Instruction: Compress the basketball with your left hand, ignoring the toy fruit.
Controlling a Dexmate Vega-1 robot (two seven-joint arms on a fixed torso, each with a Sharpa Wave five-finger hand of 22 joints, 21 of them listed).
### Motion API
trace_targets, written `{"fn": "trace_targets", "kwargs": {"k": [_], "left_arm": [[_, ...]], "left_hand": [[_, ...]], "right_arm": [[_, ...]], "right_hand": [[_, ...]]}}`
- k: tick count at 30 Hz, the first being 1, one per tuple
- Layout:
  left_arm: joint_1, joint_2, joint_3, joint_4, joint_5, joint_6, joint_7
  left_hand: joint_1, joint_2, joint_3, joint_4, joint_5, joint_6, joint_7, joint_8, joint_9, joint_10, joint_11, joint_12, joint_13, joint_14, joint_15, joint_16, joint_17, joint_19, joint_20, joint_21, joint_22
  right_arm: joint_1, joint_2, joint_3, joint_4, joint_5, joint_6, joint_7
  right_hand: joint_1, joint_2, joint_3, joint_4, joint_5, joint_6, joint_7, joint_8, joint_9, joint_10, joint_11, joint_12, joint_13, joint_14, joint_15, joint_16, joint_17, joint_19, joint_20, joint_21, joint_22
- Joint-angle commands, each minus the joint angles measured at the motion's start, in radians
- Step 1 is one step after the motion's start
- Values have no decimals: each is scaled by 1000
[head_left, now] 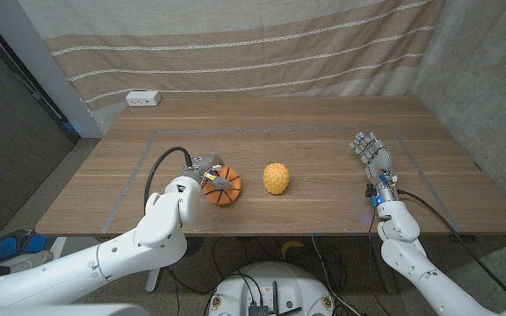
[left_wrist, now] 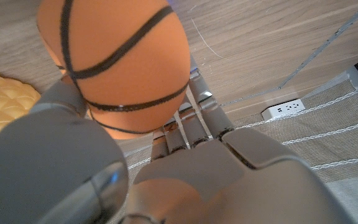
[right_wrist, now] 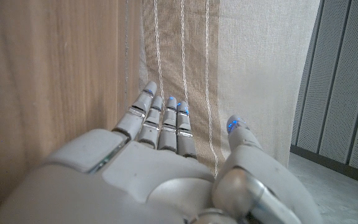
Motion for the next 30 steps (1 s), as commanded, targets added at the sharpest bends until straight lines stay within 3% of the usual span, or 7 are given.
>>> {"fn": "trace_targets", "kwargs": {"k": [1,9,24,30], "left_arm": [[-9,-26,26,46,-5,26,49],[-2,-30,13,52,-42,12,95],[29,-29,-29,54,-93,-52,207],[64,-33,-63,52,-115,-93,281]], "left_hand": [[442,379,1,-23,-2,109,30,35,12,113,-50,11,23,145,-222,30,33,53,-153,42,6],[482,386,-17,-20,-3,122,46,42,23,133,-30,9,49,172,-219,66,77,76,-162,111,32],[523,398,-41,-12,-12,147,47,66,49,151,-31,7,92,189,-215,114,155,68,-163,204,72],[572,416,-58,-9,-3,118,36,97,109,142,-27,9,180,167,-208,169,292,35,-165,337,129]], "right_arm": [[-8,-9,1,-16,-13,-7,-23],[-8,-14,-1,-20,-20,-15,-35],[6,-6,-4,3,-18,-13,-31],[10,-7,-5,8,-19,-17,-31]], "right_hand": [[-4,6,1,-1,8,10,0,1,5,6,1,7,-1,11,-1,8,0,6,5,2,4],[-5,7,1,-2,8,10,0,0,5,7,1,8,0,10,-1,7,-1,7,5,1,4],[-7,8,1,-2,8,10,-1,0,5,7,2,7,0,10,0,7,-3,7,4,1,4],[-8,8,1,-2,8,10,-1,0,5,7,1,7,0,10,-2,7,-3,7,4,1,4]]}}
